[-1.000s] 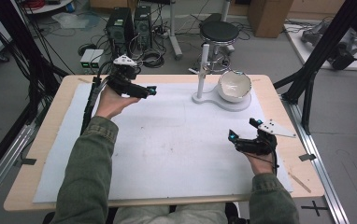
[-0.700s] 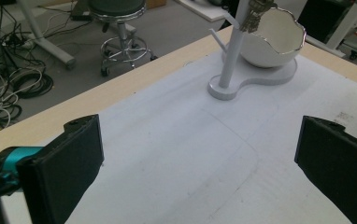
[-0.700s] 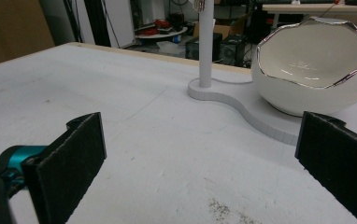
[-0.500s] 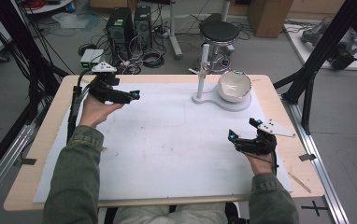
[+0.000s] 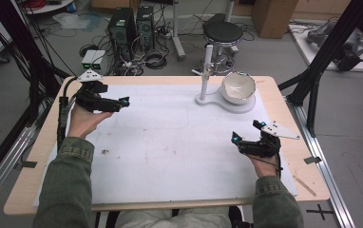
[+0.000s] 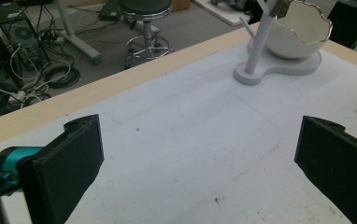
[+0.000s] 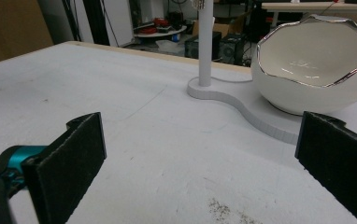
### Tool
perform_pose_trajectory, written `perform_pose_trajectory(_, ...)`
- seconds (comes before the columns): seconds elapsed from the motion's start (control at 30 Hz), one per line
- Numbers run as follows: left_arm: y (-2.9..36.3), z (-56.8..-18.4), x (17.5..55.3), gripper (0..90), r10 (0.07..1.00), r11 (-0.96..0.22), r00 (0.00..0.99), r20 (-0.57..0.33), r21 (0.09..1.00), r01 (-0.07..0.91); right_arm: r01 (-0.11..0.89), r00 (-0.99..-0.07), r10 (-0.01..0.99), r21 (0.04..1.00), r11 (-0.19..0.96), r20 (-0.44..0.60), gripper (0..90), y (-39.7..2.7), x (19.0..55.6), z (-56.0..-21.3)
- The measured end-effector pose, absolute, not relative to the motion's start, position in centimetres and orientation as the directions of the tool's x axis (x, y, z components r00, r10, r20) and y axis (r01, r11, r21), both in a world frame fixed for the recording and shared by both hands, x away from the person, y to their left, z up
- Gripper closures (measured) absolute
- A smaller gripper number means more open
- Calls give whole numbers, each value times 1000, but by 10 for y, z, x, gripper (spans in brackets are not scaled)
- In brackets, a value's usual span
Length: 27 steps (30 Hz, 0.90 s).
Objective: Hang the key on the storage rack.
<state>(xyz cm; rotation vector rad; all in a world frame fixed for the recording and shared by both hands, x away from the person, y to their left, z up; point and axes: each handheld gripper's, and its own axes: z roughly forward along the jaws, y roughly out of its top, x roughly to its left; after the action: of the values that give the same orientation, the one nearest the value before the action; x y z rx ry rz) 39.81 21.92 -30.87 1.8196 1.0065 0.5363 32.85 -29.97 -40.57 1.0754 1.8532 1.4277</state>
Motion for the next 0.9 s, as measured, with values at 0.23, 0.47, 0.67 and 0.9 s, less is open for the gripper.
perform_pose_trajectory(0.23, 228, -312, 391, 17, 836, -190, 544, -73, 892, 410, 259, -522, 852, 959, 111, 42, 8, -300, 329, -406)
perform_pose_trajectory(0.47, 242, -319, 381, 16, 851, -160, 518, -90, 895, 418, 258, -521, 853, 960, 113, 40, 8, -300, 329, -406)
perform_pose_trajectory(0.67, 254, -327, 371, 16, 870, -132, 484, -95, 900, 415, 257, -520, 853, 960, 112, 39, 8, -300, 329, -406)
perform_pose_trajectory(0.9, 269, -338, 357, 17, 892, -88, 438, -111, 909, 408, 259, -519, 854, 960, 110, 43, 8, -299, 328, -406)
